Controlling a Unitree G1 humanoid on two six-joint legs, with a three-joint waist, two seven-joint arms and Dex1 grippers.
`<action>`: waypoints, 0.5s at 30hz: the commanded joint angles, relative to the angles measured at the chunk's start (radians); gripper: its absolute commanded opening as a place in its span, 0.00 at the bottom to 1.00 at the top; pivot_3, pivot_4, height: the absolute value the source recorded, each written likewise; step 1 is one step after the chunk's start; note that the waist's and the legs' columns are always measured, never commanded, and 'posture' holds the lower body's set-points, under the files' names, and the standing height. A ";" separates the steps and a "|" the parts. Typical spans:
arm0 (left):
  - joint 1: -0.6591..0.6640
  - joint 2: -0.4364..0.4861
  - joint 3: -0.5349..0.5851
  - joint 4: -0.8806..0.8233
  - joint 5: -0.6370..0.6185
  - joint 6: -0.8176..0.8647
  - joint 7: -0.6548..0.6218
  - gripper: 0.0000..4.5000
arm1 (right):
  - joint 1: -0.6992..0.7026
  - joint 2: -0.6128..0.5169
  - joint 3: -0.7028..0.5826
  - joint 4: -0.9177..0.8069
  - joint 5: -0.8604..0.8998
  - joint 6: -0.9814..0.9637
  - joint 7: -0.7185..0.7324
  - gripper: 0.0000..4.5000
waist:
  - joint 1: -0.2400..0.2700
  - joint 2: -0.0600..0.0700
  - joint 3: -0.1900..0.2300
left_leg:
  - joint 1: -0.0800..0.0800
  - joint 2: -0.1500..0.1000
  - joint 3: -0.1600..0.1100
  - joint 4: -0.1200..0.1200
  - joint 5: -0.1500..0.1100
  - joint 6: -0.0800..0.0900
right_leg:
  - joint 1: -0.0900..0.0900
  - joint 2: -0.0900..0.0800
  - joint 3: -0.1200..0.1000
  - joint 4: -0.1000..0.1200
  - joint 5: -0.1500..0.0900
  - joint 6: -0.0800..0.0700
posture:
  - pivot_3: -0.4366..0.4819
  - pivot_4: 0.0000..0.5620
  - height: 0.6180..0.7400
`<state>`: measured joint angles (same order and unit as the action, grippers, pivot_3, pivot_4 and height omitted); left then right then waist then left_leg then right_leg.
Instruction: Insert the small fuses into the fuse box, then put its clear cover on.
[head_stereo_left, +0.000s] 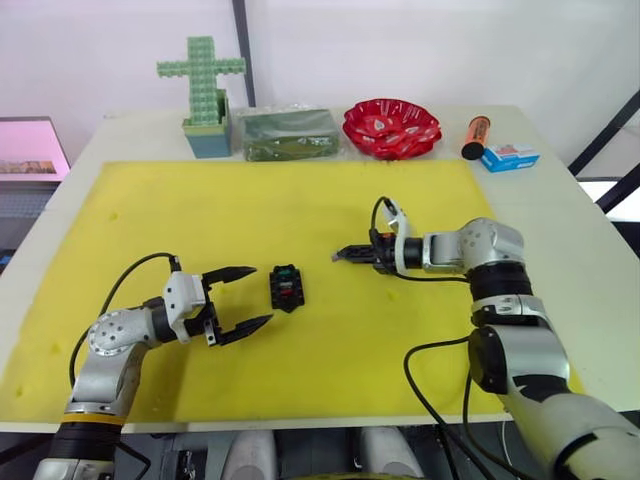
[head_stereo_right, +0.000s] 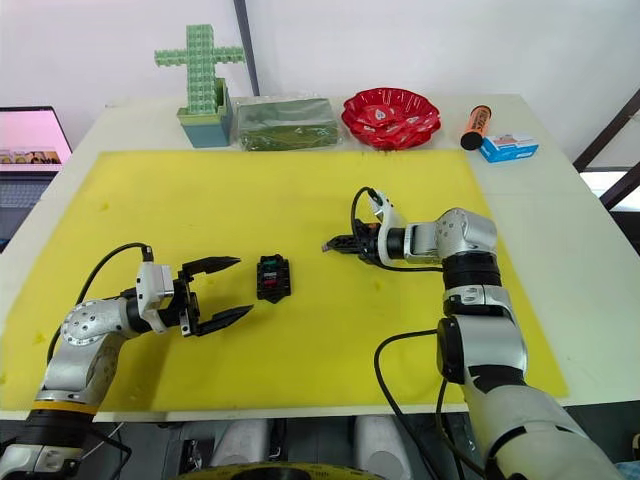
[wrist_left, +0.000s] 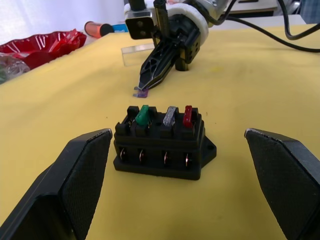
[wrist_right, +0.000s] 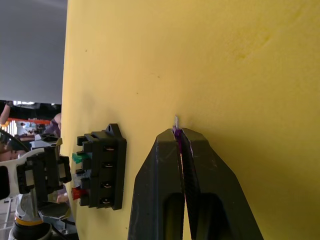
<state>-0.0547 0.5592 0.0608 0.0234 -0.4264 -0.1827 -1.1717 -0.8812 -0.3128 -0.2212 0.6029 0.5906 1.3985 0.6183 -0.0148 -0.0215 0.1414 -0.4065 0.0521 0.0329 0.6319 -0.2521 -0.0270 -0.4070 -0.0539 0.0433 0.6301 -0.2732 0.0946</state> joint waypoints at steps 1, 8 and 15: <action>0.009 0.006 0.018 -0.041 -0.019 -0.002 0.007 1.00 | 0.055 0.030 -0.182 -0.181 0.065 0.120 -0.102 0.01 | 0.004 0.000 0.000 | 0.000 0.000 0.000 0.000 0.000 0.000 | 0.000 0.000 0.000 0.000 0.000 0.000 | 0.48 0.27 1.00; 0.020 0.006 0.015 -0.054 -0.021 0.007 0.013 1.00 | 0.346 0.082 -0.323 -0.669 0.437 0.216 -0.395 0.01 | 0.001 0.000 0.000 | -0.001 0.000 -0.002 -0.002 0.000 0.000 | 0.000 0.000 -0.001 -0.001 0.000 0.000 | 0.48 0.27 1.00; 0.018 0.006 0.011 -0.047 -0.021 0.008 0.007 1.00 | 0.480 -0.091 -0.269 -0.732 0.899 0.216 -0.598 0.01 | -0.012 0.001 0.000 | 0.000 0.000 -0.002 0.000 0.000 0.000 | 0.001 0.000 0.001 -0.001 -0.002 -0.003 | 0.48 0.27 1.00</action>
<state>-0.0334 0.5623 0.0623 -0.0044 -0.4272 -0.1736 -1.1596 -0.3971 -0.3841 -0.5108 -0.1060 1.3638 1.6080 0.0513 -0.0264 -0.0210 0.1418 -0.4063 0.0520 0.0310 0.6318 -0.2521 -0.0268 -0.4062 -0.0541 0.0440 0.6291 -0.2753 0.0913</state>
